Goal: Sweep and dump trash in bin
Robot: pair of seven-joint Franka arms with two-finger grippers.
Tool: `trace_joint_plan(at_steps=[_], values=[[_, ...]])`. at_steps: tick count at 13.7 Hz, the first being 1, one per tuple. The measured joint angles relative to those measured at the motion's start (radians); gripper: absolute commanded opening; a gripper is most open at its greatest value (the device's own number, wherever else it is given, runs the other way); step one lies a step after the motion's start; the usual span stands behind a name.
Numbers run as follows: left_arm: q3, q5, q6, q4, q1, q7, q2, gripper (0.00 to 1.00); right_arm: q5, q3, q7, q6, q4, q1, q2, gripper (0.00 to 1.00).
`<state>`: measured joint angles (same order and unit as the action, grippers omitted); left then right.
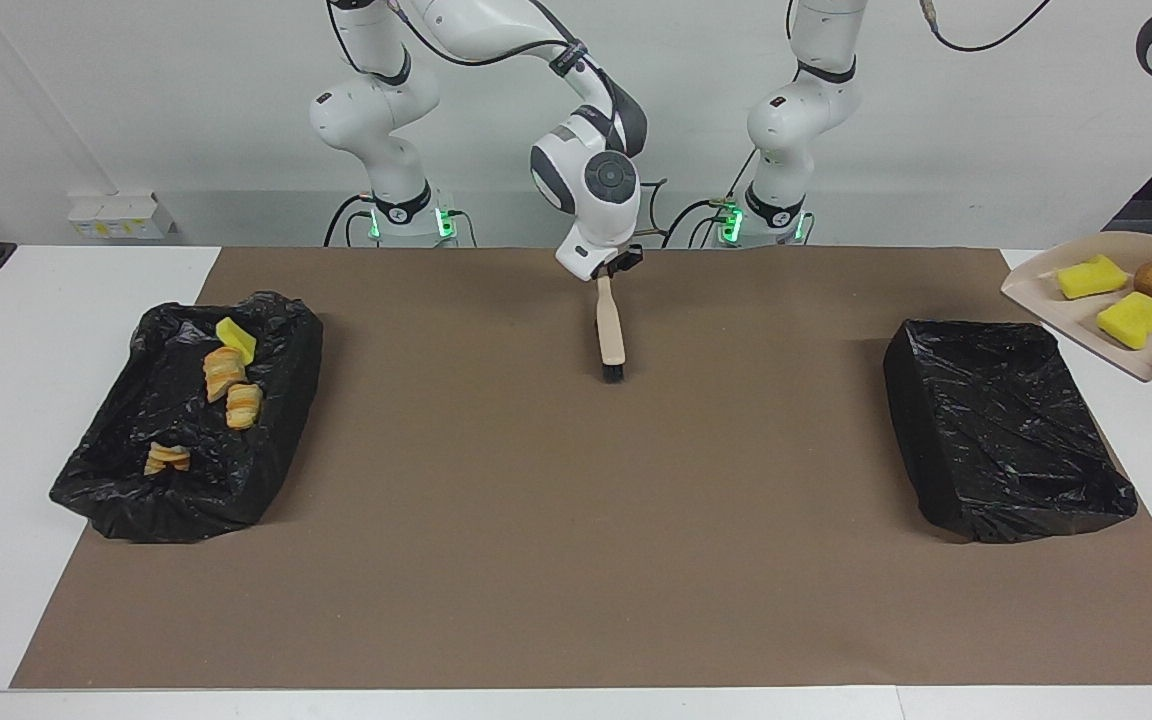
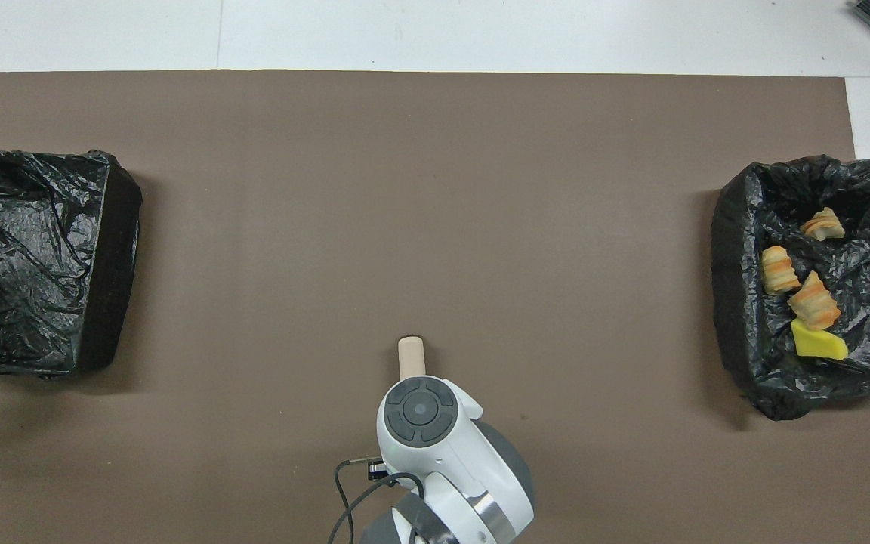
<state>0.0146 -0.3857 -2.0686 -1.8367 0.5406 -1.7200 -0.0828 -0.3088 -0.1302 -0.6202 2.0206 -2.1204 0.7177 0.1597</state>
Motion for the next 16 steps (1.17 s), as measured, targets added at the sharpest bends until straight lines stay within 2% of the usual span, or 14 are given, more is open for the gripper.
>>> trace_joint_plan(at_steps=[4, 7, 9, 12, 16], values=[[-0.006, -0.095, -0.001, 0.000, -0.005, 0.036, 0.033, 0.00, 0.008, 0.003, -0.001, -0.044, 0.044, 0.008, -0.001, 1.00], [-0.009, -0.141, 0.001, 0.000, -0.024, 0.063, 0.048, 0.00, 0.056, 0.016, -0.001, -0.178, 0.174, -0.033, -0.010, 1.00], [-0.009, -0.146, 0.003, 0.000, -0.033, 0.066, 0.048, 0.00, 0.100, 0.018, 0.026, -0.284, 0.292, -0.117, -0.021, 1.00], [-0.009, -0.155, 0.005, 0.000, -0.034, 0.067, 0.048, 0.00, 0.131, 0.023, 0.209, -0.384, 0.433, -0.256, -0.026, 1.00], [-0.009, -0.168, 0.016, 0.000, -0.037, 0.069, 0.048, 0.00, 0.214, 0.027, 0.451, -0.423, 0.518, -0.438, -0.027, 1.00]])
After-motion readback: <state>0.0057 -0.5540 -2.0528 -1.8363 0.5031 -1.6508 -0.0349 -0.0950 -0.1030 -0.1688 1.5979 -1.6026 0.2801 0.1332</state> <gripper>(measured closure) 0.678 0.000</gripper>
